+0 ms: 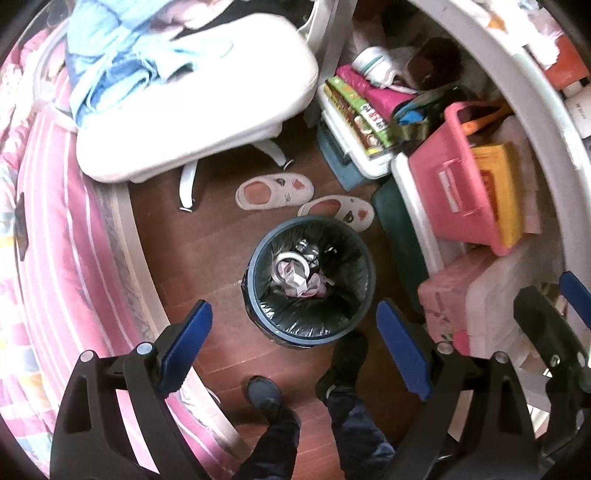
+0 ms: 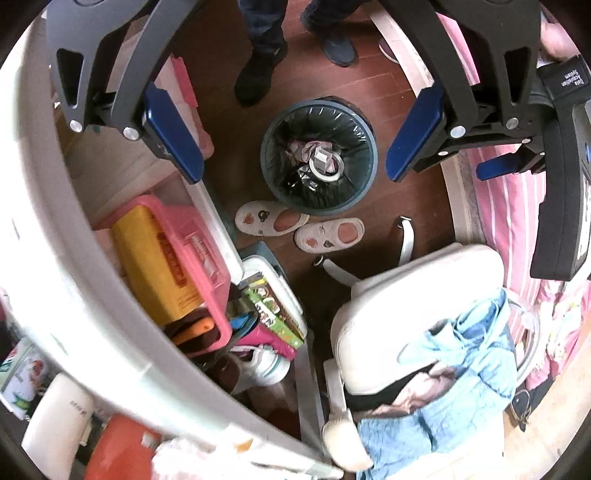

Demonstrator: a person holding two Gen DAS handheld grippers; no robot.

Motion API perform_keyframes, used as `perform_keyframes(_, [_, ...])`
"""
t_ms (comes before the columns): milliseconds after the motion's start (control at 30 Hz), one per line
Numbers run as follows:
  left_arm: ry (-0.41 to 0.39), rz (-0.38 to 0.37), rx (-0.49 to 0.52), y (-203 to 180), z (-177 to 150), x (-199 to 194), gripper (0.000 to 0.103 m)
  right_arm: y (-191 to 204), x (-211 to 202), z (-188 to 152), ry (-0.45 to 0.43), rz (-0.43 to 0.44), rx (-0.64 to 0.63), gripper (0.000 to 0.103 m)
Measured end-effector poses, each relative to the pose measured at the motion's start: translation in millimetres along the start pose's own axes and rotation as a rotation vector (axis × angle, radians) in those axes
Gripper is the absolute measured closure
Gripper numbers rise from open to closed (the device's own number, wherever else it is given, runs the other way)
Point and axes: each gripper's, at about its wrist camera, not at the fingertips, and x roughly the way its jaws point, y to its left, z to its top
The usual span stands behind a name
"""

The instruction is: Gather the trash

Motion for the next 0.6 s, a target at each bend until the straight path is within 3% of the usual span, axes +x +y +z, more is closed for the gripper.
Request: perform_keyframes(600, [-0.066,-0.038,0.066,-25.5,-12.3,-125.8,0.015,-8.8,-127.9,3.5,-0.092,-0.024,0.071,0.005])
